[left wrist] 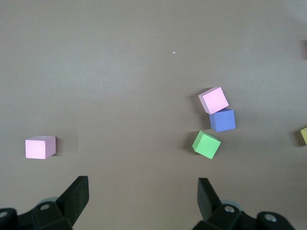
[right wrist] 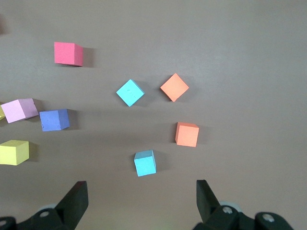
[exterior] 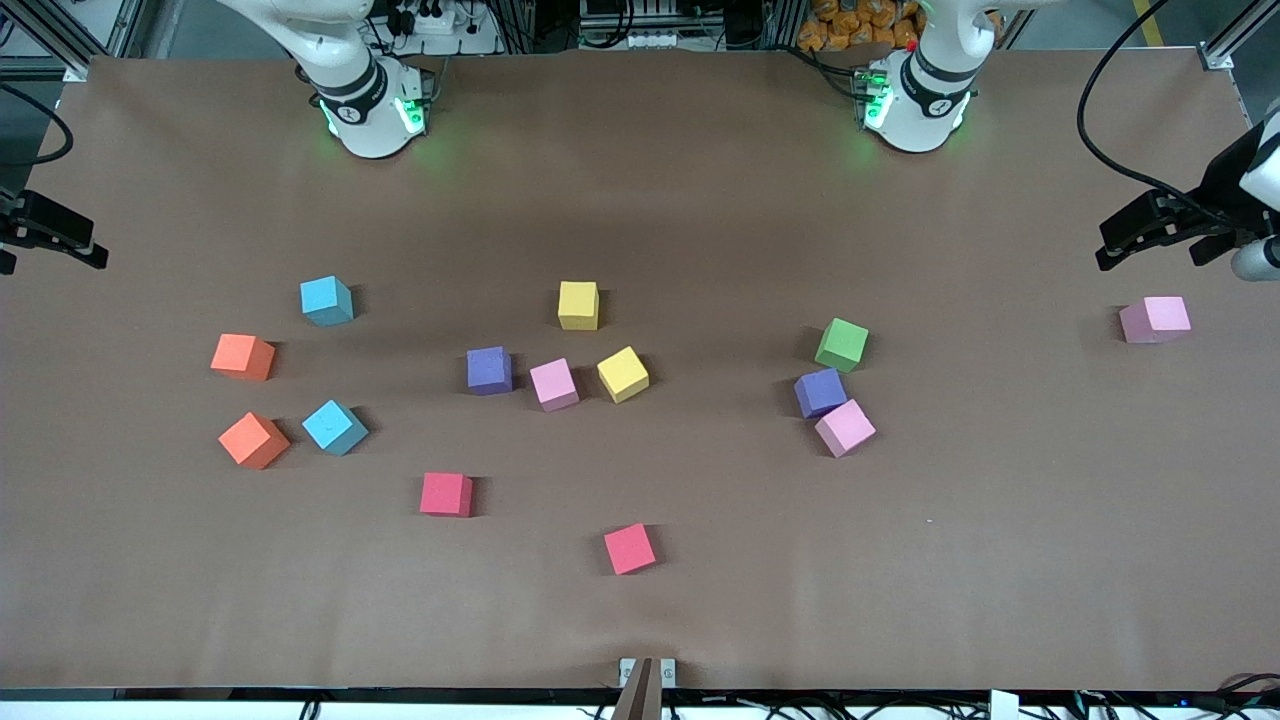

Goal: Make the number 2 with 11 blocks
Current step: 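Reach the green cube with the left gripper while the right gripper reaches the pink cube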

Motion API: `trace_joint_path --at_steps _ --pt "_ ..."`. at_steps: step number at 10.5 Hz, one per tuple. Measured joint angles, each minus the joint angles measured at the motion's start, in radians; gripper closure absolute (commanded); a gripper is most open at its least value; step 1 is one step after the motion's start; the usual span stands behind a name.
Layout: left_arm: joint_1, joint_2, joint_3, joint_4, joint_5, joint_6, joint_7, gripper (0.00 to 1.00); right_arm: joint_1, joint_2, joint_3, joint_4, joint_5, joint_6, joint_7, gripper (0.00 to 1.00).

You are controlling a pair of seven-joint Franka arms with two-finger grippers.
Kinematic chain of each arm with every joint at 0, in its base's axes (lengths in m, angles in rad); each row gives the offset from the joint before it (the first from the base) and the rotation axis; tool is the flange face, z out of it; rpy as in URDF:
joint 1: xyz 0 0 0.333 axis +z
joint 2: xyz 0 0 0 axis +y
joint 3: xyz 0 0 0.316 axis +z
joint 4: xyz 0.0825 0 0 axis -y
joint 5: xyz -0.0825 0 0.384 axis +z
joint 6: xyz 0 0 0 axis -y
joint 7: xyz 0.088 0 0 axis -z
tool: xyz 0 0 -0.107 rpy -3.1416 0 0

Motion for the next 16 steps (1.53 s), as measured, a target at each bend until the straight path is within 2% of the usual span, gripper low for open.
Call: trace_joint_path --at_steps 1,3,4,7,13,16 --pt "0.0 0.0 0.001 0.0 0.0 0.0 0.0 0.0 0.022 0.0 -0.023 0.0 0.0 0.0 0.0 0.0" --pt "0.0 0.0 0.0 -0.001 0.001 -0.002 0.0 0.0 0.19 0.0 -0.206 0.0 0.001 0.0 0.0 0.0" --pt "-0.003 0.002 -0.004 -0.004 0.001 -0.004 0.002 0.0 0.223 0.0 -0.248 0.0 0.001 0.0 0.0 0.0" --pt "-0.061 0.058 -0.036 -0.052 0.001 0.041 -0.013 0.0 0.225 0.0 -0.263 0.002 0.001 0.0 0.0 0.0" --pt "-0.195 0.278 -0.045 -0.265 0.001 0.476 -0.066 0.0 0.24 0.009 -0.254 0.003 0.003 -0.008 -0.001 0.0" --pt "-0.221 0.323 -0.046 -0.39 0.008 0.624 -0.06 0.0 0.327 0.09 -0.251 -0.002 0.004 -0.006 0.0 0.0"
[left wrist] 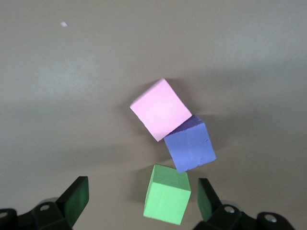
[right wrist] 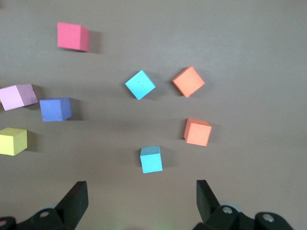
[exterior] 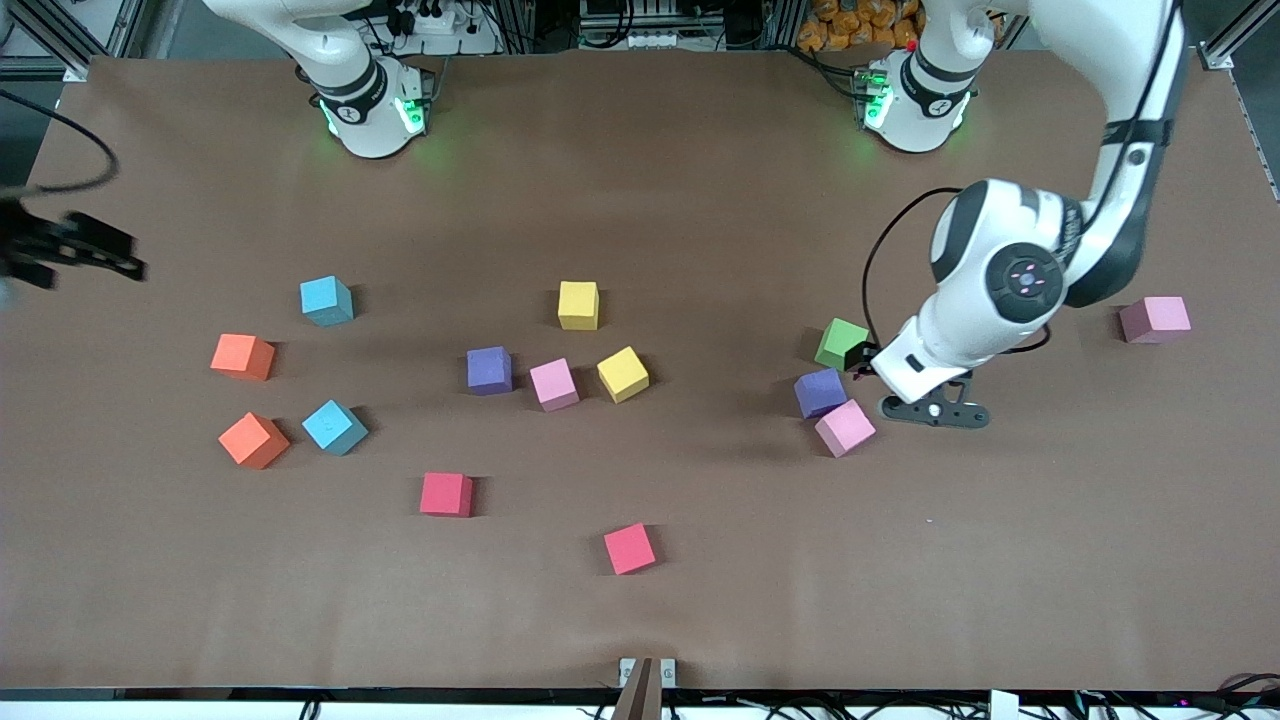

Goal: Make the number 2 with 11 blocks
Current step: 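Reach the green cube with the left gripper while the right gripper reaches the pink cube, then lift the green cube with the left gripper while the right gripper grasps the pink cube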

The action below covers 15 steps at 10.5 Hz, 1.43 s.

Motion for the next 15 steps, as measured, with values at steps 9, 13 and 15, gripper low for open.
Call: trace_joint_path --at_steps 9,13,15 --pt "0.0 0.027 -0.04 -0.2 -0.004 0.203 0.391 0.0 0.131 0.485 0.002 0.049 0.177 0.516 0.086 0.0" --pt "-0.002 0.016 -0.059 -0.283 -0.053 0.284 0.391 0.0 0.152 0.665 0.003 0.203 0.179 0.593 0.269 0.0" --pt "-0.002 0.014 -0.06 -0.293 -0.053 0.302 0.391 0.0 0.186 0.74 0.004 0.254 0.18 0.664 0.331 0.0"
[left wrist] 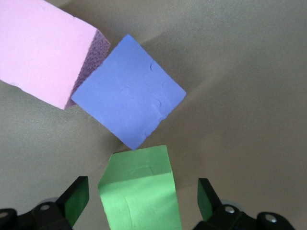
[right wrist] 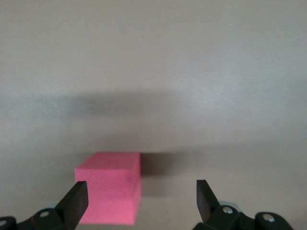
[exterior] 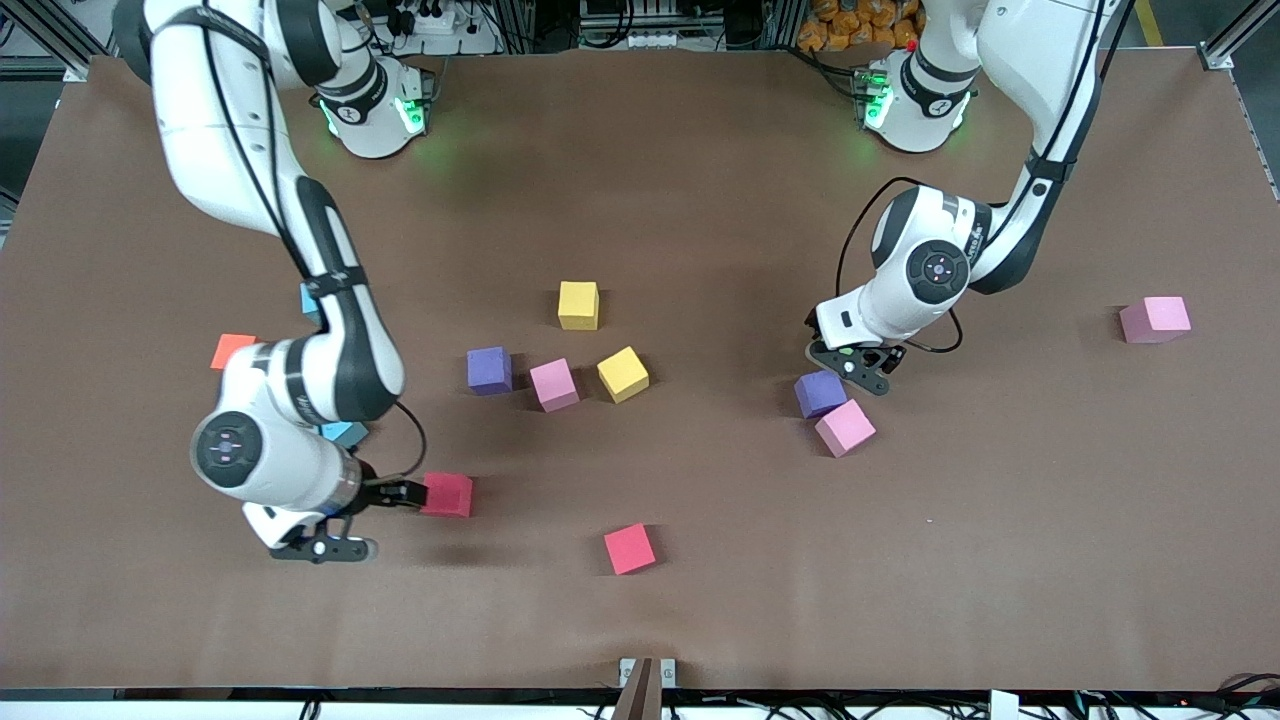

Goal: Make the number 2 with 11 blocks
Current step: 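Lift the green cube with the left gripper while the right gripper grasps the pink cube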

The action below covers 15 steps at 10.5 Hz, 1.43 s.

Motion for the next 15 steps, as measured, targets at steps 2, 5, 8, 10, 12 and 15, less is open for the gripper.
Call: trace_joint_path --at_steps 2,5,8,10,12,15 --pt "0.0 0.0 0.0 -0.028 0.0 0.027 0.001 0.0 0.028 0.035 -0.001 0.018 0.0 0.024 0.037 0.0" --pt "0.003 0.0 0.002 -0.055 0.0 0.046 0.002 0.74 0.046 0.041 0.0 0.025 0.0 0.024 0.089 0.0" --pt "0.006 -0.001 0.002 -0.056 0.0 0.047 0.001 1.0 0.048 0.055 -0.005 0.025 0.0 0.022 0.091 0.0" --pt "0.006 -0.002 0.001 -0.056 0.0 0.047 0.0 1.0 0.047 0.064 -0.006 0.025 0.0 0.02 0.095 0.0" --pt "0.006 -0.002 -0.021 -0.05 -0.001 0.051 -0.068 1.0 0.049 0.07 -0.005 0.025 0.003 0.02 0.1 0.0" --pt "-0.002 -0.003 -0.129 -0.013 -0.001 0.055 -0.379 1.0 0.059 0.07 -0.004 0.026 0.008 0.014 0.102 0.0"
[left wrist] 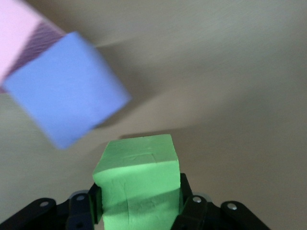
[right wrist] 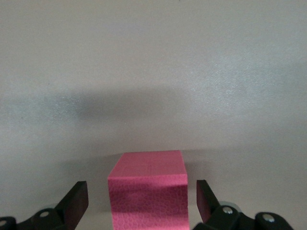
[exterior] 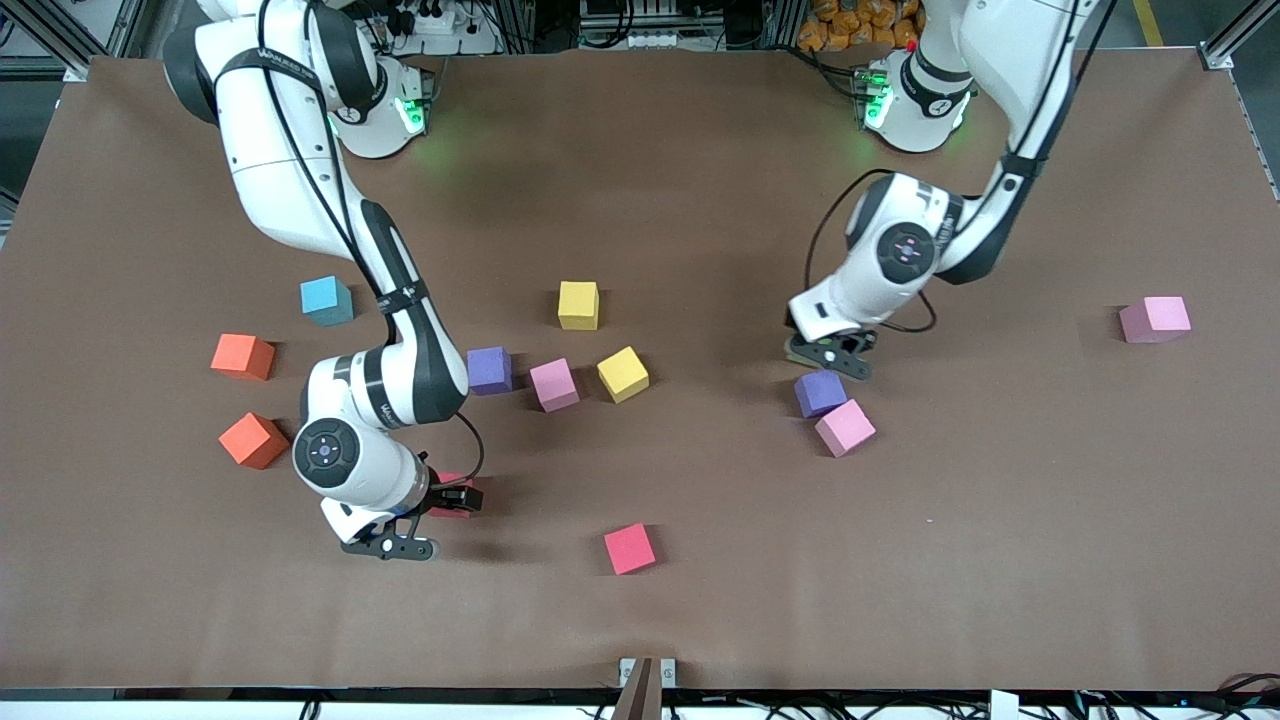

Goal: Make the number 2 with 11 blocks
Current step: 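Lift the green cube with the left gripper while the right gripper grasps the pink cube, then carry the green cube with the left gripper and lower it onto the table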

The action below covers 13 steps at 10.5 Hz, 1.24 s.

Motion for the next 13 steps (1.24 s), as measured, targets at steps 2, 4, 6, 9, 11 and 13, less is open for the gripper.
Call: trace_joint_path --at_steps 2,4,6,9,11,13 --pt "-0.001 -0.015 -0.063 0.015 0.0 0.0 -0.245 1.0 -0.001 0.0 -0.003 0.0 0.0 -0.019 0.0 0.0" --pt "0.0 -0.048 -0.154 0.015 -0.001 -0.001 -0.56 1.0 -0.002 0.0 -0.004 -0.001 0.0 -0.025 0.0 0.0" --pt "-0.004 -0.076 -0.287 0.013 -0.001 -0.002 -0.919 1.0 -0.002 0.0 -0.004 -0.003 0.0 -0.027 0.0 0.34" --pt "-0.01 -0.087 -0.411 0.008 0.019 -0.002 -1.343 1.0 -0.005 0.0 -0.005 -0.003 0.001 -0.028 0.0 1.0" --pt "-0.016 -0.087 -0.462 0.022 0.049 -0.001 -1.626 1.0 -0.005 -0.002 -0.006 -0.002 0.002 -0.028 0.0 1.0" --pt "-0.071 -0.086 -0.473 0.065 0.058 -0.001 -1.895 1.0 -0.006 -0.003 -0.006 0.0 0.003 -0.027 0.0 1.0"
